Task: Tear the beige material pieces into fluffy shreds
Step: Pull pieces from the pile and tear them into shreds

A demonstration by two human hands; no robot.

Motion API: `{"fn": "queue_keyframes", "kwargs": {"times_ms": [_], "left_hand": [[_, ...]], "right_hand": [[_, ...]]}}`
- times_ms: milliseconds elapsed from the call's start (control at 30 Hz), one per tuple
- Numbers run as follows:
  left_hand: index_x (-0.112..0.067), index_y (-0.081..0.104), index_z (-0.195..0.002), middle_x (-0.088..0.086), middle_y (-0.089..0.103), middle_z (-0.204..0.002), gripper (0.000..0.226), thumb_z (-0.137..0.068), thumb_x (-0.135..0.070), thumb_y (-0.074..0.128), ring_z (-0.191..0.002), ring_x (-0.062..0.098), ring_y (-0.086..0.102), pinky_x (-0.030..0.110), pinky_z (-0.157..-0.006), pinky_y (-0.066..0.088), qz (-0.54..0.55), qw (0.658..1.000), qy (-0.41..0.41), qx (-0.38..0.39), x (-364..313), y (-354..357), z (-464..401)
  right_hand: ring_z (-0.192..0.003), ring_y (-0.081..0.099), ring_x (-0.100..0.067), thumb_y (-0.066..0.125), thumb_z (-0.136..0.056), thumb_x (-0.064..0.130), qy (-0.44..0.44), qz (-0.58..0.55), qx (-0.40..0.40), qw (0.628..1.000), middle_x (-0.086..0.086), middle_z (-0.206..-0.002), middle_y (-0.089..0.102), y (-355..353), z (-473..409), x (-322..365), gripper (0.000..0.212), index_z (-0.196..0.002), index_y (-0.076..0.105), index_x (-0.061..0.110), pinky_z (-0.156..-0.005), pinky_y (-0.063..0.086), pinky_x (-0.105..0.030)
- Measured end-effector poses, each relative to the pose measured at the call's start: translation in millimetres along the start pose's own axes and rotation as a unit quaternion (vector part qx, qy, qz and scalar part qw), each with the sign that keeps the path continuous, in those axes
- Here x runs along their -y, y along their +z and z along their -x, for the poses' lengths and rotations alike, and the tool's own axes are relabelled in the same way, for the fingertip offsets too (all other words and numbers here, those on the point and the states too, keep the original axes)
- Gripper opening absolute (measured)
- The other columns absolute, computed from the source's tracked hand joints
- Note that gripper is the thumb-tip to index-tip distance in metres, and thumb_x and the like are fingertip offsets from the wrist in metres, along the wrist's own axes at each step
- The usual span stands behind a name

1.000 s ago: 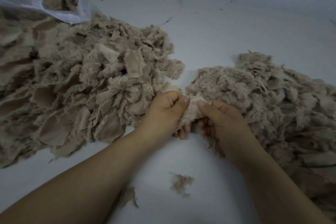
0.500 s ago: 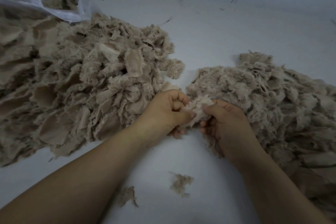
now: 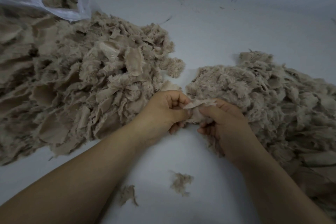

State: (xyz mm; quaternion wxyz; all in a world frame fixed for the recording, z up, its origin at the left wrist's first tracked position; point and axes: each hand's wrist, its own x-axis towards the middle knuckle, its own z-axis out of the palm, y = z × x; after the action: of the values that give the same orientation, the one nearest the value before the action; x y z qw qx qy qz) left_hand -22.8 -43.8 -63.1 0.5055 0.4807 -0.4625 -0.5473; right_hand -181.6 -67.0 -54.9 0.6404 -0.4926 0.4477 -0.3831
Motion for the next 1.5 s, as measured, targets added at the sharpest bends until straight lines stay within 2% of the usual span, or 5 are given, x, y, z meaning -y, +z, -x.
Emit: {"fn": "queue_keyframes", "kwargs": {"times_ms": [367,800,1200,1367,1500], "left_hand": [[-0.009,0.058,-0.081,0.011,0.058,-0.054,0.02,-0.093,-0.024,0.063,-0.034,0.019,0.047,0.017,-0.032,0.028,-0.047,0.999,0.0,-0.014,-2,4,1],[-0.004,0.06,-0.081,0.009,0.058,-0.055,0.016,-0.092,0.006,0.054,-0.035,0.018,0.05,0.019,-0.033,0.035,0.047,0.999,-0.009,-0.026,-3,0,1],[0.004,0.057,-0.075,0.016,0.054,-0.051,0.016,-0.086,0.012,0.048,-0.03,0.022,0.045,0.018,-0.031,0.032,0.14,0.988,0.023,-0.065,-1,-4,2],[-0.003,0.06,-0.069,0.012,0.047,-0.045,0.023,-0.084,0.009,0.049,-0.026,0.018,0.037,0.011,-0.033,0.025,0.118,0.991,0.019,-0.067,1,-6,4],[0.0,0.069,-0.079,0.013,0.06,-0.051,0.011,-0.08,0.004,0.058,-0.032,0.017,0.047,0.016,-0.033,0.032,-0.044,0.985,-0.01,0.166,-10,-23,8]], "right_hand": [[-0.055,0.058,-0.01,0.064,-0.096,0.017,-0.002,-0.017,-0.018,1.0,-0.009,-0.076,0.069,0,2,1,0.015,-0.099,0.074,0.007,-0.049,0.051,-0.021],[-0.057,0.065,-0.012,0.06,-0.096,0.015,0.001,-0.004,-0.022,1.0,-0.007,-0.067,0.071,4,8,6,0.034,-0.066,0.077,0.018,-0.05,0.053,-0.022],[-0.056,0.063,-0.014,0.061,-0.094,0.012,0.015,-0.057,-0.038,0.998,-0.016,-0.075,0.072,1,3,0,0.021,-0.093,0.075,-0.004,-0.044,0.049,-0.022],[-0.045,0.057,-0.014,0.064,-0.093,0.011,0.022,-0.096,-0.074,0.992,-0.008,-0.06,0.065,-1,1,0,0.022,-0.074,0.074,0.007,-0.042,0.047,-0.022],[-0.044,0.058,-0.013,0.064,-0.094,0.012,0.004,-0.097,-0.074,0.993,-0.004,-0.055,0.063,-4,1,-2,0.029,-0.067,0.074,0.011,-0.042,0.049,-0.023]]}}
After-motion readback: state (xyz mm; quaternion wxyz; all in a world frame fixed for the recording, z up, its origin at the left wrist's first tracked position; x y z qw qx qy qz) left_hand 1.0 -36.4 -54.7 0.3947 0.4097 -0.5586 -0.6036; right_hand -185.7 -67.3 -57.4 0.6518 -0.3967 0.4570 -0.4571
